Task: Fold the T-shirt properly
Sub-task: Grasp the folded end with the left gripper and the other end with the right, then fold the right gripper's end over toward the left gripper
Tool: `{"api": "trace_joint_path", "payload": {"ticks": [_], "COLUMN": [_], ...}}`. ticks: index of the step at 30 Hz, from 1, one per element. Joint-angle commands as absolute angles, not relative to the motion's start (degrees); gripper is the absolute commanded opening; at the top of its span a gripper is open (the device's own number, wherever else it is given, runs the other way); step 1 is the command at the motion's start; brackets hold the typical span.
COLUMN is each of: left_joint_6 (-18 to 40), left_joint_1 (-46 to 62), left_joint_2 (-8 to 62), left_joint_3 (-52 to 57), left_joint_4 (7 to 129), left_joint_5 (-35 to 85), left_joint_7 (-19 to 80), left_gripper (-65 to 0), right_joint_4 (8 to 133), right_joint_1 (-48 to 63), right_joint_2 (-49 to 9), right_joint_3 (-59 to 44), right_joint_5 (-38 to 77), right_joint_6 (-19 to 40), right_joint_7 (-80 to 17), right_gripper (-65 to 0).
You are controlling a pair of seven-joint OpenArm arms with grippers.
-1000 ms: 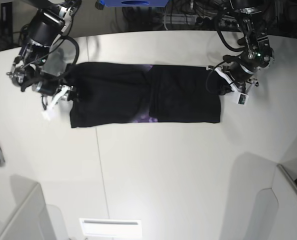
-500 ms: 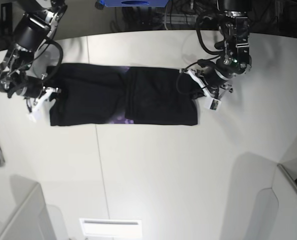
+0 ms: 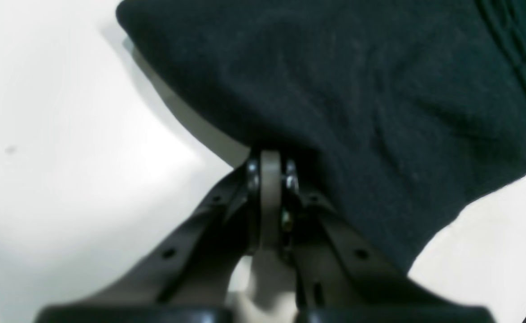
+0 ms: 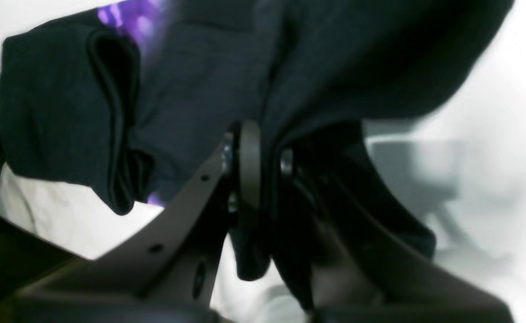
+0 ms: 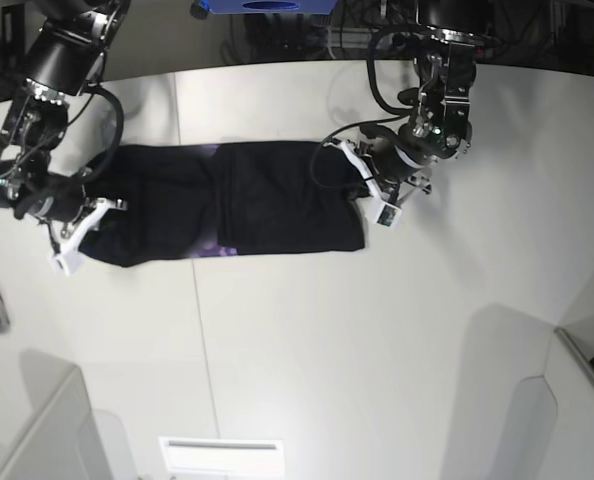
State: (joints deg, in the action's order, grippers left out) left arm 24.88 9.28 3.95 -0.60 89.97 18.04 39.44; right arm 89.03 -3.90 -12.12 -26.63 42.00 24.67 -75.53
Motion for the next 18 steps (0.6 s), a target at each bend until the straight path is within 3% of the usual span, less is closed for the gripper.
{"api": "trace_joint_path", "payload": {"ticks": [1, 7, 18], "left_joint_6": [24.92, 24.92, 24.92], "left_joint_1": [8.84, 7.25, 7.52], "left_joint_2": [3.74, 3.74, 3.82], "left_joint_3": [-0.84, -1.01, -1.01], "left_joint_4": [90.68, 89.19, 88.75], "left_joint_5": [19.03, 19.03, 18.95], "left_joint_7": [38.55, 38.55, 38.55], "left_gripper": [-65.0, -65.0, -65.0], "right_joint_4": [91.56, 98.77, 108.53], "right_joint_1": [-4.7, -3.3, -1.71], "right_joint_2": [-12.7, -11.56, -7.43], "right_joint_3": [-26.15, -23.16, -15.96], "right_joint_5": [43.56, 43.74, 43.56], "right_joint_6": [24.75, 17.89, 12.0], "right_joint_7": [-74.24, -74.33, -74.59], "right_gripper": [-65.0, -65.0, -65.0]}}
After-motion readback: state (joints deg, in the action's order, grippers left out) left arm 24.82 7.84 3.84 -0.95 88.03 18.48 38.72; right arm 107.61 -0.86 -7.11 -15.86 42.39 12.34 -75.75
